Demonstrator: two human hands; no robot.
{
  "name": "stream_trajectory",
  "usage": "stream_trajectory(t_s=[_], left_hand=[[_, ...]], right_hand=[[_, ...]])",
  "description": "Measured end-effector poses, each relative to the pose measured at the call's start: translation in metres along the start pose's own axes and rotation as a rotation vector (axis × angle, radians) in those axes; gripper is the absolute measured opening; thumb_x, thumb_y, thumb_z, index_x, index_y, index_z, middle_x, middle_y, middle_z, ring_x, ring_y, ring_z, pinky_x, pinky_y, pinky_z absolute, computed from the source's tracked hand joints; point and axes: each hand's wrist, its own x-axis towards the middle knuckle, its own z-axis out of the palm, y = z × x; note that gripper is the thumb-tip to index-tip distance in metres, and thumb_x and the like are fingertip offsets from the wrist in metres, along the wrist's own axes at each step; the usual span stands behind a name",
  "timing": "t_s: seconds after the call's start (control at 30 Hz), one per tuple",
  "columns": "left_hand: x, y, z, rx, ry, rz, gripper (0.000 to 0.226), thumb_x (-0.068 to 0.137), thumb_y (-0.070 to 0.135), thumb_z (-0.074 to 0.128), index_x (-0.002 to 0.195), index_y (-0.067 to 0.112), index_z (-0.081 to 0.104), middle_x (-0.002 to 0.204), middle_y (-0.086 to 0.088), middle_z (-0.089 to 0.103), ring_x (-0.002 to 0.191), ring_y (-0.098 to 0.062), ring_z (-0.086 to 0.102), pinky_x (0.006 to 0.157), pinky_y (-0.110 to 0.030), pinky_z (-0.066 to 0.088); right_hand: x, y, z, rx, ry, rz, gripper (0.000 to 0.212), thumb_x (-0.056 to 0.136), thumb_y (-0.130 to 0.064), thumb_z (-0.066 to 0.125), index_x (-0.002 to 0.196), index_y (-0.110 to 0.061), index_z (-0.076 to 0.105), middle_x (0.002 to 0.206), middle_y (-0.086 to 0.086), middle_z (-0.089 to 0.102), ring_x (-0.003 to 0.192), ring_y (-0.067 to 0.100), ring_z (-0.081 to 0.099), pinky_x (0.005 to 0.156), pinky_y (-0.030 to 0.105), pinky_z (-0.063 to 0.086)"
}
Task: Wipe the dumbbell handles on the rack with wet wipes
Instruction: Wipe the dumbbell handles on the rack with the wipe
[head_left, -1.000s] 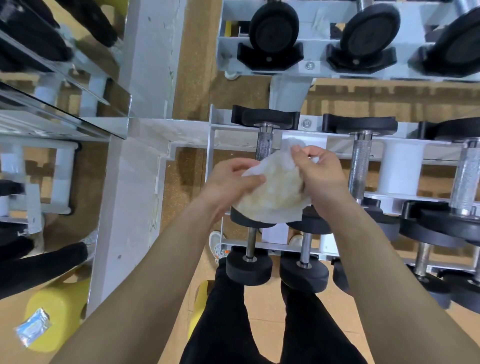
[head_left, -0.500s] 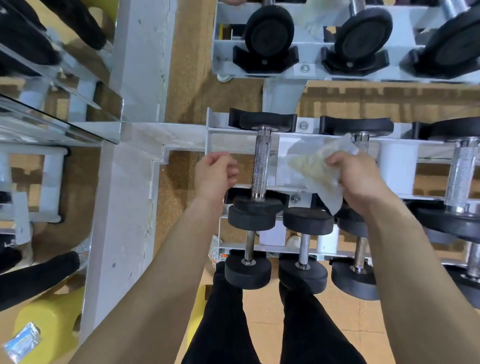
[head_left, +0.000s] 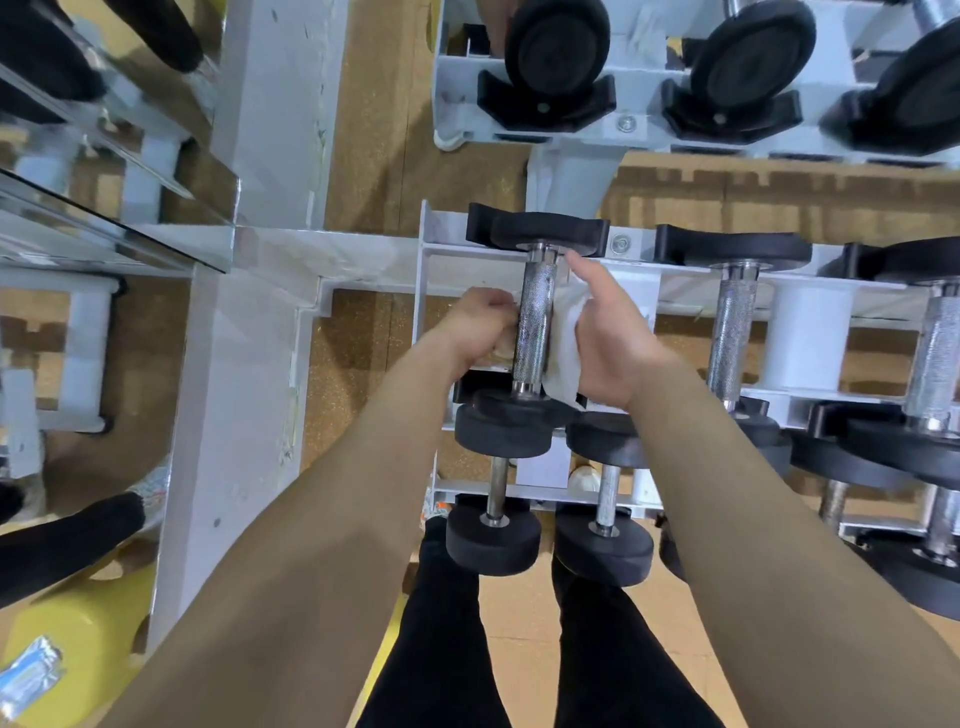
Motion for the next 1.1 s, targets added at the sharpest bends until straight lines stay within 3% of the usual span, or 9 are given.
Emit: stream_trajectory(t_s=[0.13,0.2,0.33,0.47,0.63,0.73,0.8,0.93,1.1], left_hand=[[-0.013,0.007,-0.008,0.093,0.201,0.135,0.013,0.090,0.022,0.075,0.101,0.015,0.071,0.094,-0.001,0.069,0.078,-0.010,0.063,0.066,-0.018,0.052],[-0.028,0.005,-0.006,0.022,0.269,0.215,0.010,0.090,0.021,0.076,0.095,0.017,0.069,0.086,0.002,0.064,0.070,-0.011,0.059,0.057,-0.020,0.052],[-0.051,-0.008,0.003,-0.110,0.295,0.285,0.007,0.090,0.017,0.075,0.093,0.019,0.069,0.090,0.004,0.067,0.086,-0.013,0.063,0.075,-0.027,0.055],[-0.059,-0.011,0.010,-0.163,0.261,0.281,0.016,0.097,0.012,0.057,0.098,0.018,0.072,0.098,0.001,0.073,0.094,-0.017,0.067,0.084,-0.033,0.057],[-0.065,-0.015,0.006,-0.259,0.123,0.263,0.025,0.100,0.034,0.058,0.114,0.017,0.071,0.105,0.001,0.074,0.101,-0.018,0.069,0.091,-0.036,0.056],[-0.058,-0.017,0.004,-0.137,0.168,0.283,0.019,0.091,0.019,0.074,0.109,0.021,0.071,0.100,0.006,0.072,0.099,-0.013,0.068,0.089,-0.031,0.057],[-0.053,-0.014,0.002,-0.185,0.231,0.249,0.016,0.089,0.010,0.074,0.099,0.022,0.072,0.095,0.006,0.071,0.095,-0.012,0.066,0.084,-0.027,0.056],[-0.045,-0.006,0.006,-0.323,0.287,0.218,0.024,0.086,-0.003,0.070,0.096,0.019,0.070,0.088,0.002,0.068,0.084,-0.011,0.066,0.079,-0.025,0.056],[-0.041,0.011,0.007,-0.298,0.340,0.276,0.023,0.083,-0.004,0.068,0.100,0.011,0.070,0.079,0.004,0.066,0.069,0.003,0.063,0.068,-0.013,0.053]], right_hand=[[-0.013,0.013,-0.011,0.061,0.093,-0.120,0.061,0.100,-0.053,0.038,0.134,-0.008,0.062,0.115,0.012,0.069,0.105,0.028,0.065,0.092,0.039,0.051],[-0.022,0.020,-0.020,0.126,0.115,-0.172,0.053,0.099,-0.045,0.037,0.127,-0.009,0.063,0.112,0.012,0.065,0.105,0.030,0.063,0.092,0.037,0.053],[-0.027,0.030,-0.027,0.206,0.097,-0.219,0.041,0.091,-0.018,0.042,0.125,0.000,0.057,0.123,0.018,0.061,0.116,0.038,0.065,0.096,0.042,0.056],[-0.013,0.028,-0.010,-0.041,0.095,-0.186,0.050,0.087,0.016,0.031,0.133,0.017,0.049,0.127,0.031,0.064,0.107,0.034,0.072,0.090,0.035,0.059],[-0.015,0.006,0.003,-0.508,0.080,-0.351,0.047,0.088,0.013,0.042,0.111,-0.009,0.075,0.102,0.009,0.078,0.093,0.025,0.074,0.079,0.033,0.057],[-0.014,0.010,-0.004,-0.382,0.378,-0.504,0.032,0.093,0.006,0.046,0.097,-0.010,0.073,0.090,0.005,0.077,0.080,0.022,0.073,0.063,0.029,0.057],[-0.006,0.023,-0.015,-0.326,0.587,-0.500,0.017,0.094,-0.005,0.054,0.094,-0.014,0.068,0.091,0.003,0.072,0.083,0.021,0.070,0.070,0.033,0.059],[0.010,0.045,-0.008,-0.494,0.364,-0.275,0.032,0.084,-0.032,0.073,0.113,-0.021,0.066,0.107,-0.003,0.072,0.101,0.014,0.069,0.092,0.035,0.056],[0.036,0.038,0.010,-0.489,0.403,-0.274,0.007,0.087,-0.017,0.072,0.085,-0.011,0.068,0.078,0.002,0.069,0.074,0.017,0.066,0.065,0.029,0.049]])
